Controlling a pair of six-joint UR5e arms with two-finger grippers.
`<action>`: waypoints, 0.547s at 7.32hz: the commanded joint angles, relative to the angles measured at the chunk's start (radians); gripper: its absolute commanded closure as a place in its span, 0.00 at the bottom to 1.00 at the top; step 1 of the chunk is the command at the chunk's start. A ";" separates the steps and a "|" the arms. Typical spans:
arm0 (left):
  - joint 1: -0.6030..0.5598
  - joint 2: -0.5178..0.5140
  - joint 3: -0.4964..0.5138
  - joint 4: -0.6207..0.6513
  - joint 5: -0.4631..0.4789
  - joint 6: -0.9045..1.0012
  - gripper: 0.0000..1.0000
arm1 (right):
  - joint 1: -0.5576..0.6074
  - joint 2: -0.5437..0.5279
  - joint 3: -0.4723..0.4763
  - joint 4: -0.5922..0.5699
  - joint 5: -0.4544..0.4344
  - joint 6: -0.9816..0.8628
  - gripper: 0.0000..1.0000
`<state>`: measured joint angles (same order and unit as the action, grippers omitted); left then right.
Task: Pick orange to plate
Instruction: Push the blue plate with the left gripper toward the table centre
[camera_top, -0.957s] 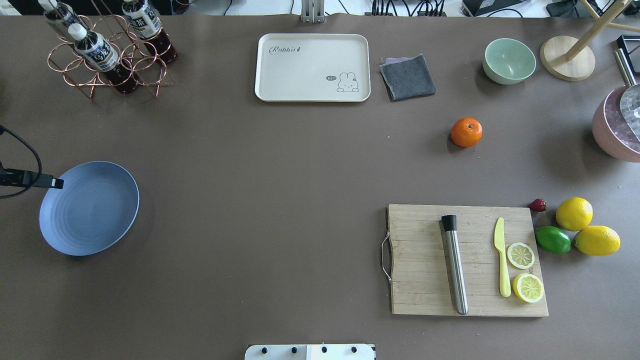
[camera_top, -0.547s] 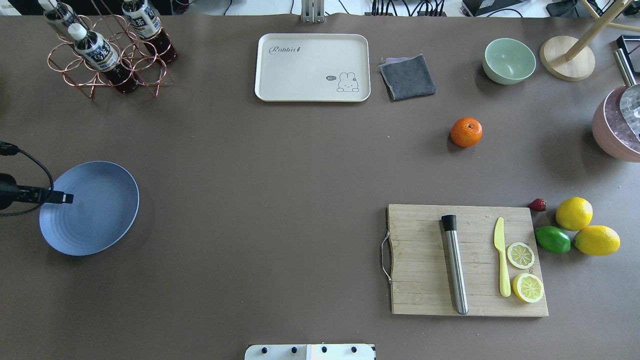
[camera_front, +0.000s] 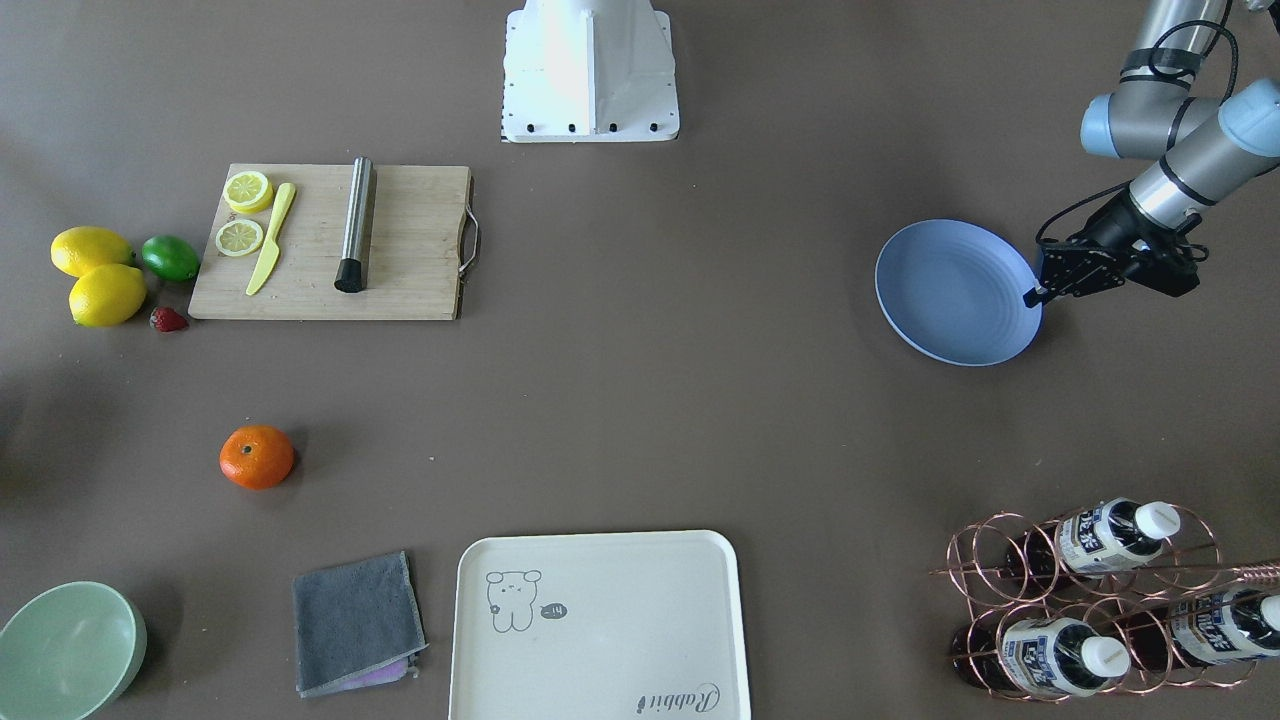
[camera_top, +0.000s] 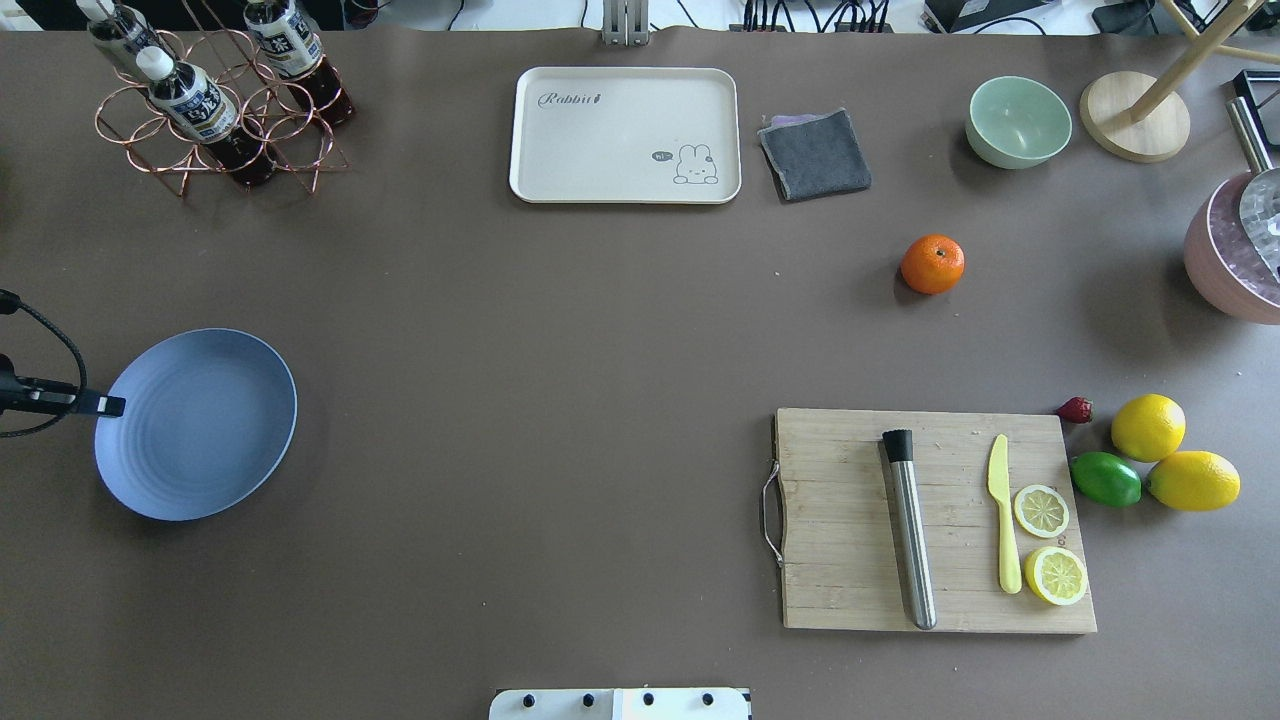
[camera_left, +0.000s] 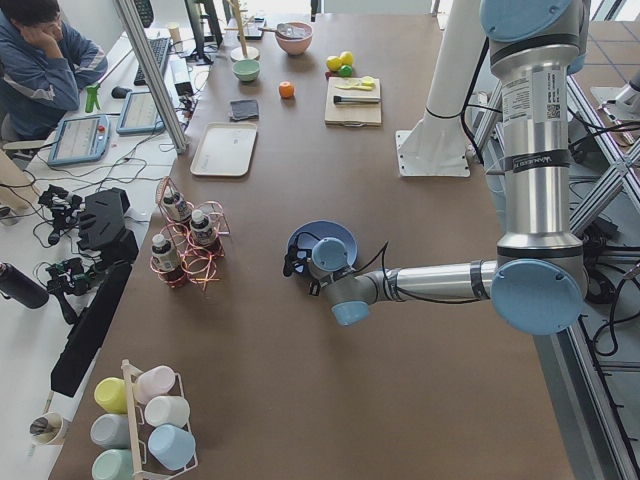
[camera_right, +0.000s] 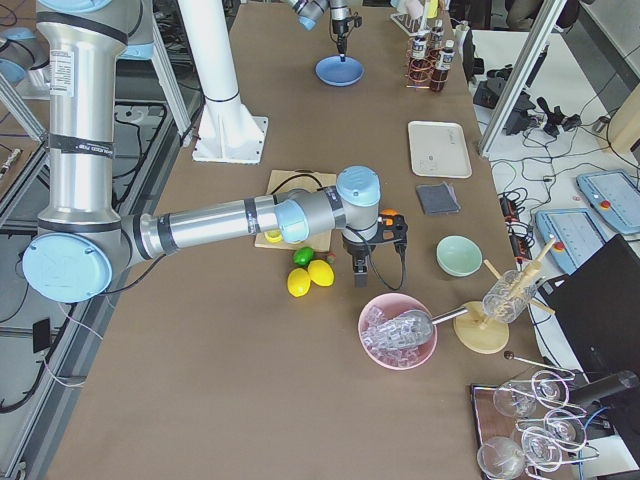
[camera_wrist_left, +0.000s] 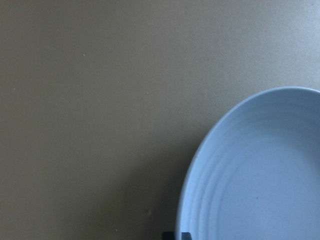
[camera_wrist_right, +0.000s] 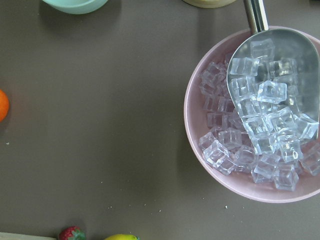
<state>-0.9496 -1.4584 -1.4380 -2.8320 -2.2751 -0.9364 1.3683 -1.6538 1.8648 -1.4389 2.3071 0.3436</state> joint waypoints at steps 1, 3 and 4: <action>-0.079 -0.031 -0.027 0.014 -0.131 -0.013 1.00 | 0.000 0.000 -0.001 0.000 0.000 0.000 0.00; -0.077 -0.156 -0.065 0.014 -0.132 -0.268 1.00 | 0.000 0.002 -0.001 0.000 0.000 0.000 0.00; -0.046 -0.236 -0.064 0.026 -0.103 -0.345 1.00 | 0.000 0.003 -0.001 0.000 0.002 0.000 0.00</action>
<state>-1.0187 -1.6001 -1.4949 -2.8155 -2.3984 -1.1609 1.3683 -1.6521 1.8639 -1.4389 2.3074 0.3436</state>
